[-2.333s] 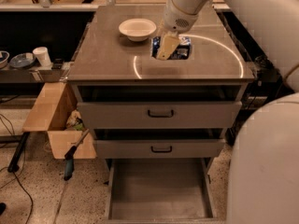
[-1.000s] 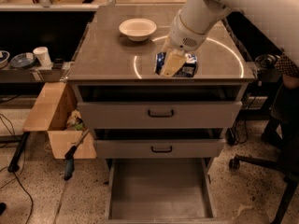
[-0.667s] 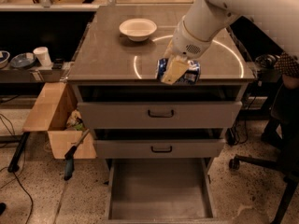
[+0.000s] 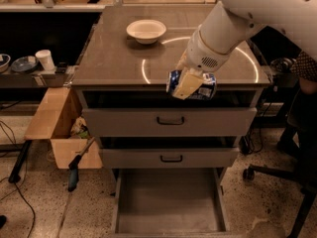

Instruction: Place pepsi can into bottom drawer

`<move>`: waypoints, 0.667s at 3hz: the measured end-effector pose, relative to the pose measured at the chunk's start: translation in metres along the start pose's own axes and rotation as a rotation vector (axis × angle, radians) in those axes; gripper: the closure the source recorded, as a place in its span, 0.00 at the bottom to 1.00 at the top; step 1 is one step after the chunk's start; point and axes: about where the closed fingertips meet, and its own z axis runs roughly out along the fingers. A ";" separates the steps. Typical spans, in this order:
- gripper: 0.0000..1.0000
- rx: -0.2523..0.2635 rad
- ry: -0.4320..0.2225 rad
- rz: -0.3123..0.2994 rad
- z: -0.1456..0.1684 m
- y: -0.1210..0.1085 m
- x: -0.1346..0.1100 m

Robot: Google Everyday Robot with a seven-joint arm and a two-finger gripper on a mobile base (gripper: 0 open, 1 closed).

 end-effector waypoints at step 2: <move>1.00 -0.012 -0.026 0.016 -0.002 0.032 0.006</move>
Offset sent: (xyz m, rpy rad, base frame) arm -0.0664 -0.0134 -0.0274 0.0519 0.0560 -0.0292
